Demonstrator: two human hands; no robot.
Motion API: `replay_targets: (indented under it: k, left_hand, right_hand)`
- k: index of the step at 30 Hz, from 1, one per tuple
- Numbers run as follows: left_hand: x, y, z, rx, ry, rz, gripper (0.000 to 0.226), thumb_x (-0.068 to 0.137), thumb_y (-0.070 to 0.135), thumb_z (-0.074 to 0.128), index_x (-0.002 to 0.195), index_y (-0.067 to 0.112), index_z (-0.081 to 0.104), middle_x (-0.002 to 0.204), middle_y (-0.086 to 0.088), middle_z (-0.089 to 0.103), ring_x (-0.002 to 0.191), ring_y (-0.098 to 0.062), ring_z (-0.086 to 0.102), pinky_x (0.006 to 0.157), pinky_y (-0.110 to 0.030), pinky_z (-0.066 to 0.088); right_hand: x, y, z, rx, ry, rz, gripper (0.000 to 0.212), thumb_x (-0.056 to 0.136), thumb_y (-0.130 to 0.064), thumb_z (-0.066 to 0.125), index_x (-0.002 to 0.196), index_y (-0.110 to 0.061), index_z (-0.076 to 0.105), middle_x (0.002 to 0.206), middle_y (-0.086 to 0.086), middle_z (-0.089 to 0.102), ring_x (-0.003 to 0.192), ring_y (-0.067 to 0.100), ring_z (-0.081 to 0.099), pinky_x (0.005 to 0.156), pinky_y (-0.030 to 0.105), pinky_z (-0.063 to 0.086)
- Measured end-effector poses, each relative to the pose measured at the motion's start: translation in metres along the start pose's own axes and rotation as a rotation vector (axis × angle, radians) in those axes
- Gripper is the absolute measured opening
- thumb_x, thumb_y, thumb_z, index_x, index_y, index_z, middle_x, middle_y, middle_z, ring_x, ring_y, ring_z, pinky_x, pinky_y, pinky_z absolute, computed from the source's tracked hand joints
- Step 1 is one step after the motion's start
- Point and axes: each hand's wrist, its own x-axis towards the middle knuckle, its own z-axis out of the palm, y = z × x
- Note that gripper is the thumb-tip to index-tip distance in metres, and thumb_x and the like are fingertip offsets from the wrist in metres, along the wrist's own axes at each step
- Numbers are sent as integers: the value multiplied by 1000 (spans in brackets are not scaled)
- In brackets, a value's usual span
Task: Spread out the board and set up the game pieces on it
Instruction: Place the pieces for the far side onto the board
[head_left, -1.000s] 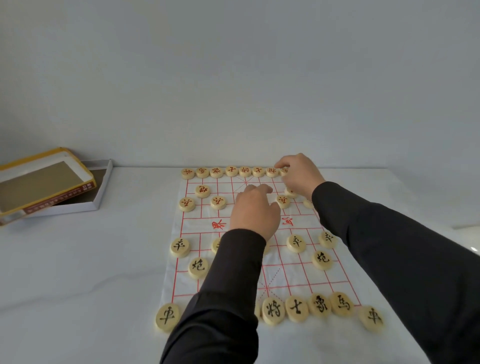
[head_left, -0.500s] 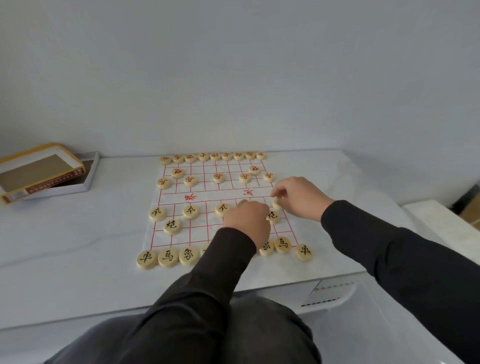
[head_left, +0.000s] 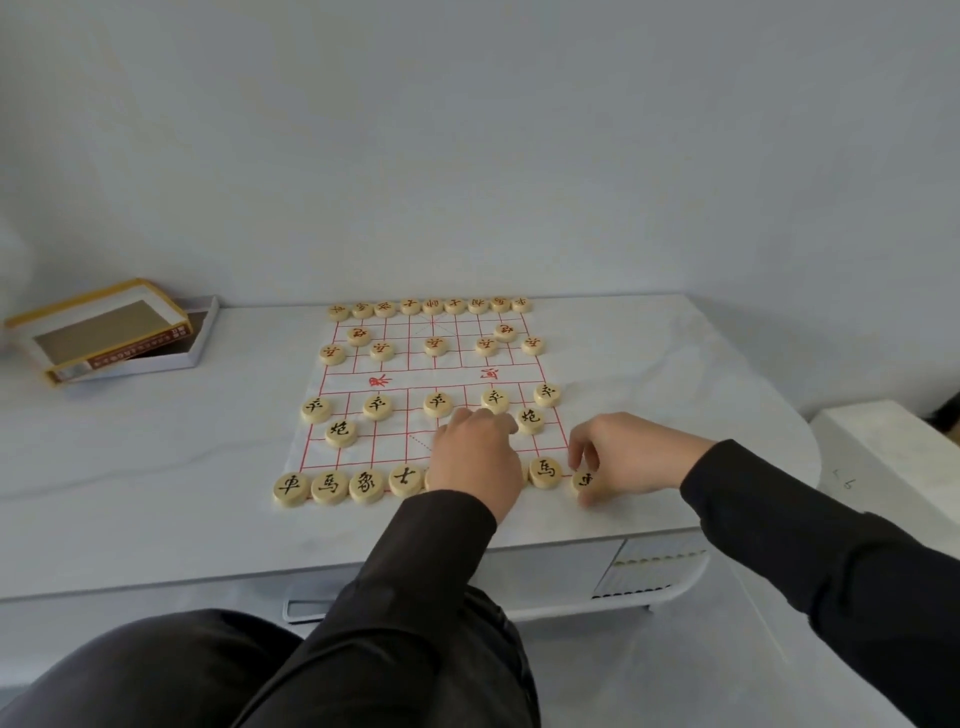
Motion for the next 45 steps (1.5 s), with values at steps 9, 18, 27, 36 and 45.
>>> replay_targets:
  k: [9, 18, 27, 36, 45]
  left_hand:
    - [0, 4, 8, -99, -50, -56, 35, 94, 14, 44, 126, 25, 54, 125, -1, 53, 113, -20, 49, 101, -36, 42]
    - [2, 9, 12, -77, -61, -43, 37, 94, 12, 43, 128, 24, 52, 126, -1, 52, 115, -19, 48, 101, -35, 41]
    - [3, 11, 15, -104, -62, -11, 35, 93, 13, 44, 126, 23, 54, 124, -1, 54, 113, -18, 49, 100, -35, 42]
    - [3, 9, 8, -244, -37, -109, 35, 93, 13, 45, 125, 24, 55, 124, -1, 53, 111, -17, 52, 97, -28, 44]
    - [7, -21, -23, -329, 157, -187, 32, 93, 12, 46, 121, 22, 58, 124, 2, 56, 114, -12, 49, 95, -23, 38]
  right_hand:
    - [-6, 14, -15, 19, 189, -27, 26, 79, -19, 67, 105, -19, 66, 99, -5, 57, 92, 14, 57, 74, 22, 47]
    - [5, 3, 1, -50, 120, -69, 27, 84, -21, 65, 111, -21, 63, 111, -1, 59, 97, 16, 56, 80, 22, 46]
    - [7, 2, 5, -46, 92, -71, 34, 82, -21, 67, 115, -22, 60, 114, -1, 56, 99, 16, 55, 80, 22, 45]
    - [4, -3, -6, -36, 159, -42, 33, 89, -29, 60, 121, -22, 57, 117, 1, 50, 96, 15, 50, 83, 25, 43]
    - [19, -58, -19, 61, 321, -136, 26, 91, -22, 54, 116, -19, 61, 120, 0, 56, 105, 17, 55, 87, 27, 44]
